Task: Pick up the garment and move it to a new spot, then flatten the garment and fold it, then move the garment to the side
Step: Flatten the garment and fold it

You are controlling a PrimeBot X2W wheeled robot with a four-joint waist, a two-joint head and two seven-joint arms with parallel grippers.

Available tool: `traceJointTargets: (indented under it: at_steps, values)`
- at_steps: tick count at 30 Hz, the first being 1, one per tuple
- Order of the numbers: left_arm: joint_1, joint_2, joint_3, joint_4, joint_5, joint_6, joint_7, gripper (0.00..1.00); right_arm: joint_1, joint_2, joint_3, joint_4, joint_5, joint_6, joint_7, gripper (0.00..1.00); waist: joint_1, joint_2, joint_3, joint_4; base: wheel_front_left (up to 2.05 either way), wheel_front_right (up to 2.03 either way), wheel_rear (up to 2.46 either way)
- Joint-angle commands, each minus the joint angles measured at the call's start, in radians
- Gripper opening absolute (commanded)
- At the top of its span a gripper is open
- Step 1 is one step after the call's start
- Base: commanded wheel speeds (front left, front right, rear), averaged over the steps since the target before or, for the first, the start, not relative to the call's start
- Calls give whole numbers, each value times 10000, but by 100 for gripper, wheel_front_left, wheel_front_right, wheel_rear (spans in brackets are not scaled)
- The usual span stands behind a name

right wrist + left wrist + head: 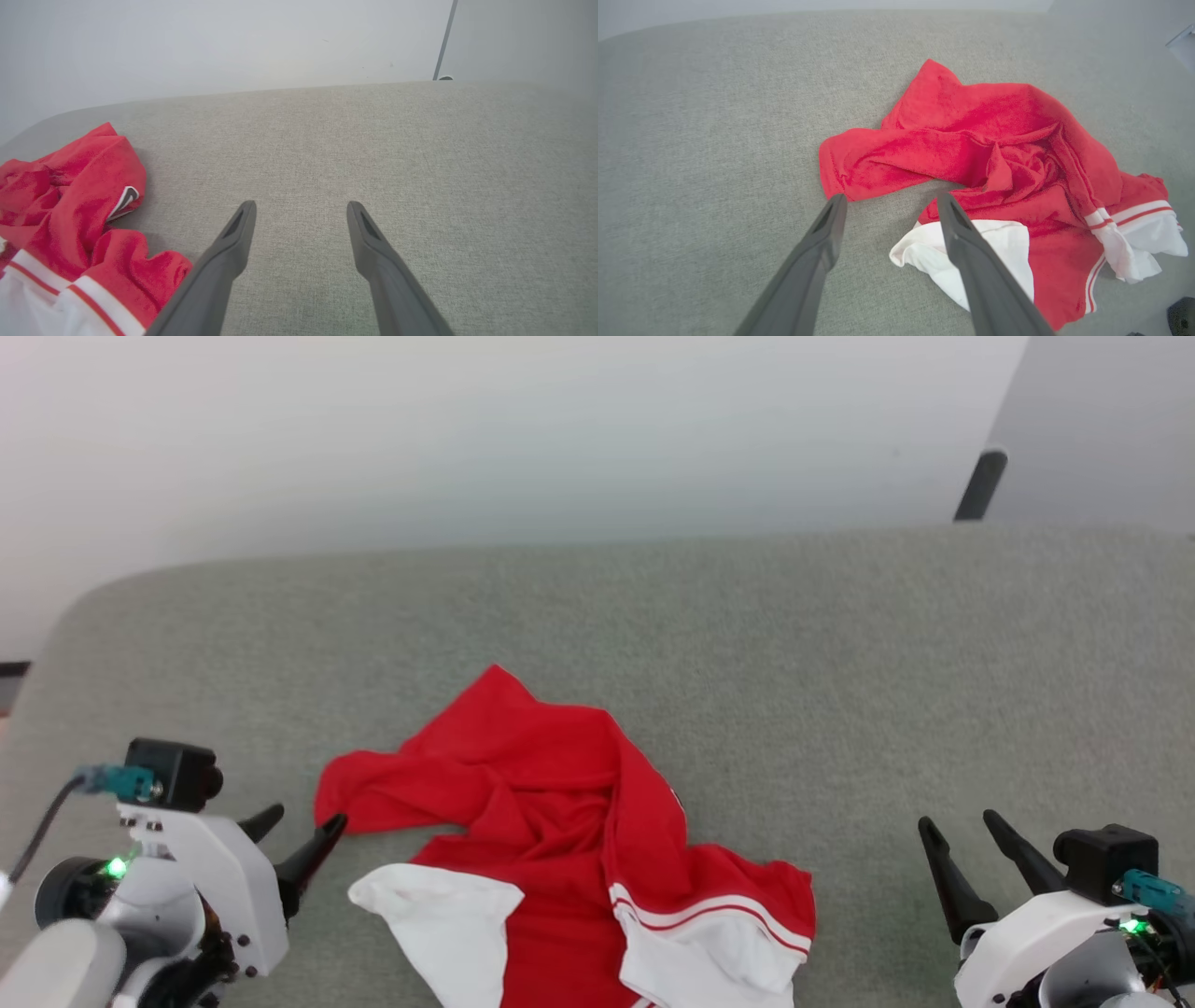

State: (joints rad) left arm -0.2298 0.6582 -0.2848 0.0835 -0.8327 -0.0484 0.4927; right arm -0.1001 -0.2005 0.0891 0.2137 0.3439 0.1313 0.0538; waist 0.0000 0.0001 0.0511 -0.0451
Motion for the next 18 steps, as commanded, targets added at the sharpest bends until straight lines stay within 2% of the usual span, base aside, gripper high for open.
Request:
traceJointTargets:
  at_steps: [1,11,18]
  values:
    - [186,-113,110,-40,174,-59,-503,100,132,-38,66,-110,48,-10,74,100,0,-1,-525,333,0,0,0]
    - [803,-549,624,-1,1071,-137,-3781,100,166,-152,446,-691,311,-10,674,100,0,-1,-835,1138,0,0,0]
    - [1265,-890,729,323,1652,-59,-5611,100,-236,-648,1152,-1068,749,-10,1404,100,0,-1,-844,1882,0,0,0]
